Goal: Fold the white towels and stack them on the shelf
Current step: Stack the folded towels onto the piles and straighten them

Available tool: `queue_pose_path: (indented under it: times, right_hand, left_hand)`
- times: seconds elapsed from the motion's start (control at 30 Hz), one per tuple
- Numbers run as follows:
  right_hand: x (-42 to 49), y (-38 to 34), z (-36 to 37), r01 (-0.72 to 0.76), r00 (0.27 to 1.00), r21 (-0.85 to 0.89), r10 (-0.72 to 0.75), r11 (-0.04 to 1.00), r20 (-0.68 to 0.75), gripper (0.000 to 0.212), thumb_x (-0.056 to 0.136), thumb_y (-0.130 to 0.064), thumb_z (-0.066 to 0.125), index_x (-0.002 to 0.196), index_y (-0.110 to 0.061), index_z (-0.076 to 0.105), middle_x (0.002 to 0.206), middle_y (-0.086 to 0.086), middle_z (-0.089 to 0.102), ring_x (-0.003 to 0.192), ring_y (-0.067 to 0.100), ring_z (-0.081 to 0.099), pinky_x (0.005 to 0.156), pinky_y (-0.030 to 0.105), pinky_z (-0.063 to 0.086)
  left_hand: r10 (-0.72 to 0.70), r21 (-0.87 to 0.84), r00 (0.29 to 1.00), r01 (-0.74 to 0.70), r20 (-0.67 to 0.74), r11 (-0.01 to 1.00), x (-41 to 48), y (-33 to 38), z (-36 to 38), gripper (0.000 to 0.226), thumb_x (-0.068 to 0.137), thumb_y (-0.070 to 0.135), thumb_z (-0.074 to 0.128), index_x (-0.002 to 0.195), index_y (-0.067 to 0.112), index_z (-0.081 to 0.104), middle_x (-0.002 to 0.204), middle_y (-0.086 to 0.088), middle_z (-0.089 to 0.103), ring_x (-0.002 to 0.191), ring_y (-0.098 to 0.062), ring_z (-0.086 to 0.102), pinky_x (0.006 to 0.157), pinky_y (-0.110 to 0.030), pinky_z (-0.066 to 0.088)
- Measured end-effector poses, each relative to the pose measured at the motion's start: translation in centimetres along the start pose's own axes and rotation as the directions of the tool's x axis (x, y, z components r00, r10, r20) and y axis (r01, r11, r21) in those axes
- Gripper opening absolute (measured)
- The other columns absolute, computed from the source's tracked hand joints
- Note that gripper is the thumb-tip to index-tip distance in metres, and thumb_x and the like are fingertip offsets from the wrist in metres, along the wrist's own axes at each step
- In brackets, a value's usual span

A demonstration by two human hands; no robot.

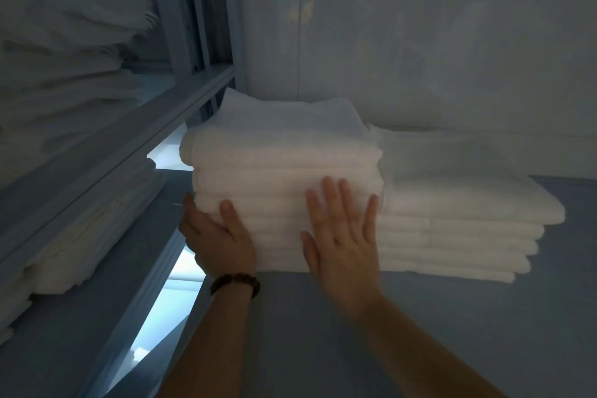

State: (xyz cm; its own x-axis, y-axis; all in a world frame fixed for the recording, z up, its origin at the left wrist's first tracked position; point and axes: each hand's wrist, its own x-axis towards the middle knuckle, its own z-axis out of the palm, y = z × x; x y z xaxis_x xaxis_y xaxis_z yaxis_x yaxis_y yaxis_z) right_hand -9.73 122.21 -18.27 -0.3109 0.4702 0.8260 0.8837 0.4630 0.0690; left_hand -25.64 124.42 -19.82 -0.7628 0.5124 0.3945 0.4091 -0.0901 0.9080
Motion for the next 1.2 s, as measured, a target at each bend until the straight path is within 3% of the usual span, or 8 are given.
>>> queue_pose_path:
  times: [0.17, 0.4, 0.53, 0.67, 0.77, 0.87, 1.03, 1.2]
  right_hand:
    - [0.9, 2.1, 3.9, 0.241, 0.967, -0.219, -0.216, 0.945, 0.132, 0.058, 0.098, -0.039, 0.041, 0.148, -0.016, 0.025, 0.157, 0.004, 0.020, 0.145, 0.020, 0.017, 0.116, 0.055, 0.010]
    - [-2.7, 3.7, 2.3, 0.217, 0.957, -0.181, -0.173, 0.959, 0.232, 0.056, 0.098, -0.034, 0.038, 0.148, -0.013, 0.024, 0.156, 0.004, 0.019, 0.145, 0.020, 0.014, 0.117, 0.049, 0.013]
    - [-2.9, 2.6, -1.1, 0.073, 0.938, -0.050, -0.051, 0.996, 0.344, 0.057, 0.097, -0.031, 0.037, 0.148, -0.011, 0.021, 0.157, 0.006, 0.018, 0.145, 0.022, 0.016, 0.115, 0.049, 0.019]
    - [-3.9, 2.5, -6.7, -0.295, 0.837, 0.067, 0.224, 0.953, 0.499, 0.056, 0.099, -0.030, 0.032, 0.148, -0.010, 0.015, 0.157, 0.005, 0.014, 0.146, 0.024, 0.009, 0.117, 0.045, 0.010]
    - [-4.5, 3.3, -11.5, -0.635, 0.673, 0.152, 0.447, 0.757, 0.589, 0.054, 0.101, -0.025, 0.035, 0.146, -0.015, 0.009, 0.155, -0.001, 0.001, 0.147, 0.020, 0.002, 0.120, 0.034, 0.000]
    - [-4.8, 4.4, -16.9, -0.837, 0.504, 0.184, 0.593, 0.516, 0.629, 0.052, 0.100, -0.027, 0.037, 0.148, -0.016, 0.017, 0.158, 0.000, 0.009, 0.146, 0.013, 0.007, 0.120, 0.034, 0.007]
    - [-6.1, 8.6, -23.7, -0.794, 0.471, 0.033, 0.581, 0.607, 0.664, 0.053, 0.101, -0.035, 0.030, 0.149, -0.018, 0.015, 0.159, 0.000, 0.007, 0.146, 0.011, 0.002, 0.119, 0.034, -0.001]
    - [-7.6, 14.5, -27.2, -0.783, 0.430, -0.013, 0.557, 0.622, 0.710, 0.054, 0.101, -0.036, 0.029, 0.149, -0.020, 0.010, 0.159, 0.001, 0.003, 0.147, 0.014, 0.002, 0.119, 0.032, 0.000]
  left_hand:
    - [-0.095, 0.059, 0.991, 0.101, -0.094, 0.993, 0.8, -0.5, 0.9, 0.053, 0.096, 0.053, 0.026, 0.140, 0.024, 0.031, 0.135, -0.010, 0.042, 0.110, -0.034, 0.051, 0.078, -0.047, 0.044]
    - [-0.160, -0.026, 0.987, 0.160, -0.013, 0.987, 0.9, -0.7, 0.6, 0.059, 0.097, 0.047, 0.022, 0.137, 0.007, 0.037, 0.135, -0.018, 0.047, 0.121, -0.035, 0.046, 0.096, -0.041, 0.037]
    - [-0.095, 0.064, 0.989, 0.088, 0.114, 0.994, -2.3, 1.1, -0.6, 0.062, 0.098, 0.038, 0.035, 0.147, 0.003, 0.019, 0.152, -0.019, 0.024, 0.140, -0.032, 0.022, 0.113, -0.037, 0.016]
    - [-0.004, 0.181, 0.946, -0.058, 0.324, 0.982, -6.5, 4.1, -3.1, 0.058, 0.098, 0.030, 0.039, 0.149, 0.010, 0.018, 0.156, -0.014, 0.016, 0.144, -0.028, 0.012, 0.116, -0.043, 0.013]
    - [0.077, 0.147, 0.841, -0.182, 0.536, 0.972, -9.9, 8.1, -5.2, 0.055, 0.097, 0.023, 0.043, 0.147, 0.018, 0.022, 0.156, -0.007, 0.019, 0.145, -0.022, 0.010, 0.117, -0.041, 0.014]
    - [0.156, 0.156, 0.723, -0.344, 0.673, 0.926, -12.8, 12.4, -6.6, 0.052, 0.096, 0.022, 0.045, 0.146, 0.019, 0.028, 0.154, -0.006, 0.024, 0.145, -0.023, 0.013, 0.116, -0.041, 0.017]
    - [0.120, 0.218, 0.575, -0.483, 0.809, 0.848, -17.7, 17.7, -6.4, 0.051, 0.099, 0.039, 0.030, 0.149, 0.029, 0.019, 0.157, 0.004, 0.013, 0.146, -0.016, 0.000, 0.117, -0.039, 0.005]
    - [0.073, 0.258, 0.585, -0.461, 0.808, 0.849, -23.5, 21.0, -3.9, 0.051, 0.099, 0.043, 0.025, 0.148, 0.032, 0.019, 0.157, 0.007, 0.012, 0.145, -0.013, -0.001, 0.117, -0.039, -0.001]
